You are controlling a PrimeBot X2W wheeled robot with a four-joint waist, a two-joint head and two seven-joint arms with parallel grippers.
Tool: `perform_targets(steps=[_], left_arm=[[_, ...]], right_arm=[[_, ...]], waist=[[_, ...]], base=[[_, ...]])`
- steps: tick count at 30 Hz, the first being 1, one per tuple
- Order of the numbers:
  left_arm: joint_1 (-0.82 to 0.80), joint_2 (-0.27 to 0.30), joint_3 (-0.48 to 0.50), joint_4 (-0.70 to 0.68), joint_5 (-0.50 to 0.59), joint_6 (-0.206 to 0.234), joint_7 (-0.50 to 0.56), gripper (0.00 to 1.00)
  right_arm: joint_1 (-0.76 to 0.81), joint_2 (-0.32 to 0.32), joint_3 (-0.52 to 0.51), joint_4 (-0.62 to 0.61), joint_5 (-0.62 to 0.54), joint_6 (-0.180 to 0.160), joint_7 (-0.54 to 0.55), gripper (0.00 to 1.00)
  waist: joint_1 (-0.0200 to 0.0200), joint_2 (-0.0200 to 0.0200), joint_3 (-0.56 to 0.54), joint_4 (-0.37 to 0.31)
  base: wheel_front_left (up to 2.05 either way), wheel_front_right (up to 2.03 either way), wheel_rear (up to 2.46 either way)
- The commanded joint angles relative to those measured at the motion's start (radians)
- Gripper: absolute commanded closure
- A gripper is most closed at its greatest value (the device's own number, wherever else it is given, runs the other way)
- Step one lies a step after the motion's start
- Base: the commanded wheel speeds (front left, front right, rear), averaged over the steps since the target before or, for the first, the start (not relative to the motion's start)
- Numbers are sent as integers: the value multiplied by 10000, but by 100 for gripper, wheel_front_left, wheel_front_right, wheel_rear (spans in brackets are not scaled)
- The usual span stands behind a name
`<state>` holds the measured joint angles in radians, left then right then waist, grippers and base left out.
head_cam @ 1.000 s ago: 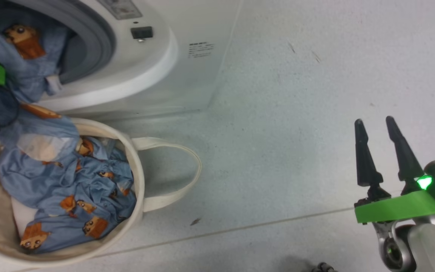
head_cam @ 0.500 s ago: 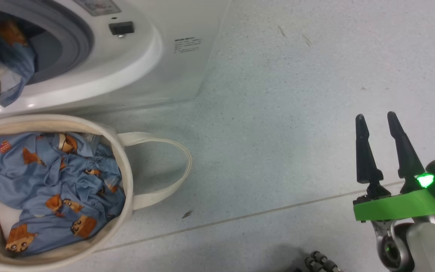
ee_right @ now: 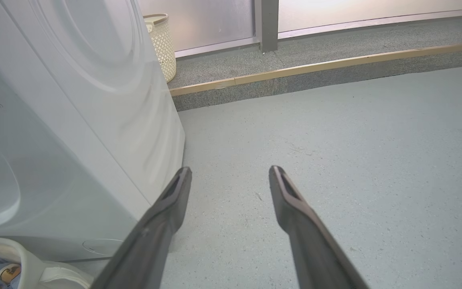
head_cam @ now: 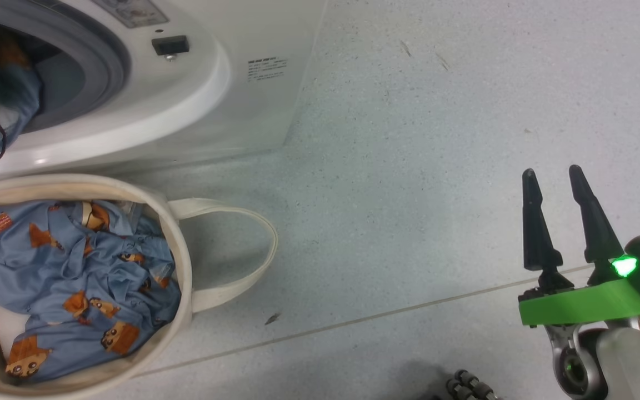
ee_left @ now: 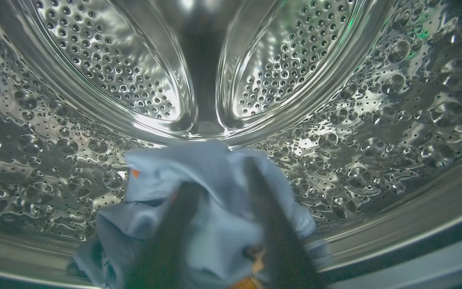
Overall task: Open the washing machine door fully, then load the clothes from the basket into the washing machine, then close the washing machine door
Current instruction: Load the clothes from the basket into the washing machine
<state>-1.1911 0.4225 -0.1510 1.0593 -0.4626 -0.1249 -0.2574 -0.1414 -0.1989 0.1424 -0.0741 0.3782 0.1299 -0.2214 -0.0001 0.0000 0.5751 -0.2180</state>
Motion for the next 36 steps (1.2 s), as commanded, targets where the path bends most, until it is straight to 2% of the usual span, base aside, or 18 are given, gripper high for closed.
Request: perform_targets(steps=[1,8,13,18,25,36], left_arm=[[-286,595,128,-208,-72,-57,-43,0],[-82,495,-473,154,-457,-57,-43,0],[471,354,-592,-109,-712,-57,-43,0],[1403,136,-432,-935,-753,-57,-43,0],[3814,-206,82,-3191,-404,-57,-43,0],[6171,-632,-329,-4312,-590,-57,-43,0]], right_arm=[[21,-155,132,-265,-53,8,-55,0],[-131,-82,320,-37,50,8,-89,0],[-285,-85,431,260,189,8,-161,0],[-528,-84,704,649,376,8,-235,0],[-736,-119,1218,1401,786,8,-344,0],[-722,-297,1699,2014,1252,8,-399,0]], waist=[[1,0,-3,4],[1,0,-244,62],[1,0,-624,276],[1,0,-1157,603],[1,0,-2183,1120],[1,0,-3547,1867]], base=[[0,0,0],[0,0,0],[0,0,0],[0,0,0],[0,0,0],[0,0,0]])
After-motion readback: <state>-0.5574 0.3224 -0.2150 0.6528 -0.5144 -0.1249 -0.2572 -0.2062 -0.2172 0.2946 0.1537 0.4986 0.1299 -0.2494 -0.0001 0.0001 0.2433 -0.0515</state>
